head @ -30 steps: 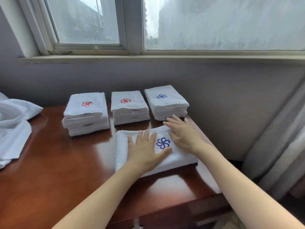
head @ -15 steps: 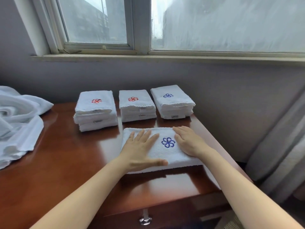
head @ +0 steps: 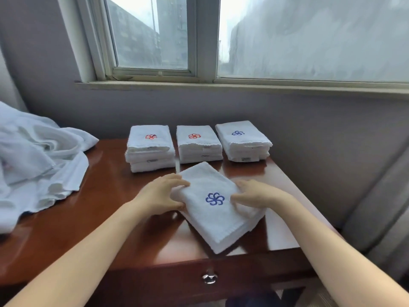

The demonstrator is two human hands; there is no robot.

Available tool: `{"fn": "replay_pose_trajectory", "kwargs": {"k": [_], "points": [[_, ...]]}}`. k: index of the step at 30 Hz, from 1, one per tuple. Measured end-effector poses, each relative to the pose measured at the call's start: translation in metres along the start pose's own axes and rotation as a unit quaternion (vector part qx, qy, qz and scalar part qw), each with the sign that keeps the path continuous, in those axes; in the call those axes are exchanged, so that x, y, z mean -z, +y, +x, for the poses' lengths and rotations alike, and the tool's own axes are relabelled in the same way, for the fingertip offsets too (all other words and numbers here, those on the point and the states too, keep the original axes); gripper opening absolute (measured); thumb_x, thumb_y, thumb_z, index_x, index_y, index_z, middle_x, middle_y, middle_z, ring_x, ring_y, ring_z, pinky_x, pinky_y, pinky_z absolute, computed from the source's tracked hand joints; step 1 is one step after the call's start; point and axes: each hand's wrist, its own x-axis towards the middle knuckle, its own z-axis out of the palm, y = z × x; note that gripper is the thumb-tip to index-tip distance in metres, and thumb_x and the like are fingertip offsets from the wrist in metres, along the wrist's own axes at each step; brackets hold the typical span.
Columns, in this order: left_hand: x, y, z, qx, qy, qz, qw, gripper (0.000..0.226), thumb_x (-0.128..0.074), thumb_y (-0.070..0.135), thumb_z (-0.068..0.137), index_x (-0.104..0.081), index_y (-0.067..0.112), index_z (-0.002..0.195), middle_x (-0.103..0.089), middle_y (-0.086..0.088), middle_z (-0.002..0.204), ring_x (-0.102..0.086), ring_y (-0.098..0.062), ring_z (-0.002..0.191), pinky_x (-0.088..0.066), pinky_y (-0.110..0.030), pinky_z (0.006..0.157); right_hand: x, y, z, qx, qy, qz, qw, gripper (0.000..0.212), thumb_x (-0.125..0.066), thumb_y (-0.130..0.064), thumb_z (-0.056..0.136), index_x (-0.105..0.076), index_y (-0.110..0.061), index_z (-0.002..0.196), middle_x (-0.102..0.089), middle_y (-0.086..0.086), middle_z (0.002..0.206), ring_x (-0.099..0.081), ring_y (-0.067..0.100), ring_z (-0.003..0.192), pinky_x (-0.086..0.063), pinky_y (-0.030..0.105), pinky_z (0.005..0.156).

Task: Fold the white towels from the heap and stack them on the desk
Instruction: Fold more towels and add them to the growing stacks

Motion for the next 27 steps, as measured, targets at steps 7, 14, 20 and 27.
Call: {"fn": "replay_pose_trajectory", "kwargs": {"k": [7, 14, 20, 27], "points": [[-0.004, -0.012, -0.016, 0.2, 0.063, -0.139, 0.968, 0.057, -0.049, 0.021, 0.093, -0.038, 0.022, 0.149, -0.06, 0.002, 0.13, -0.057, -0.019, 0.117, -0.047, -0.036, 0.098, -0.014, -0.016, -0.013, 0.002, -0.075, 0.277, 0.958, 0.08, -0.06, -0.024, 0.09, -0.013, -0.043, 0.151, -0.055, 0.005, 0.112, -0.062, 0.017, 0.068, -0.056, 0.03, 0.054], [0.012, 0.012, -0.033, 0.227, -0.083, -0.314, 0.918, 0.036, -0.048, 0.02, 0.095, -0.055, 0.03, 0.129, -0.072, 0.0, 0.108, -0.067, -0.02, 0.087, -0.058, -0.037, 0.084, -0.019, -0.015, -0.011, 0.009, -0.074, 0.361, 0.93, 0.072, -0.06, -0.018, 0.089, -0.027, -0.046, 0.146, -0.061, -0.002, 0.116, -0.063, 0.017, 0.082, -0.06, 0.033, 0.067], [0.014, 0.003, -0.038, 0.212, -0.096, -0.472, 0.85, 0.058, -0.053, 0.008, 0.098, -0.03, 0.034, 0.145, -0.07, -0.005, 0.116, -0.07, -0.03, 0.103, -0.058, -0.036, 0.08, -0.024, -0.014, -0.011, 0.019, -0.057, 0.384, 0.921, 0.081, -0.063, -0.013, 0.087, -0.022, -0.037, 0.153, -0.049, -0.008, 0.11, -0.05, 0.011, 0.081, -0.052, 0.02, 0.062], [0.009, -0.016, -0.052, 0.173, -0.139, -0.573, 0.789, 0.073, -0.059, 0.0, 0.093, -0.029, 0.033, 0.151, -0.068, -0.005, 0.124, -0.067, -0.026, 0.108, -0.059, -0.033, 0.075, -0.021, -0.014, -0.018, 0.025, -0.123, 0.475, 0.871, 0.081, -0.058, -0.003, 0.09, -0.021, -0.036, 0.154, -0.061, 0.007, 0.119, -0.055, 0.019, 0.075, -0.054, 0.029, 0.063]]}}
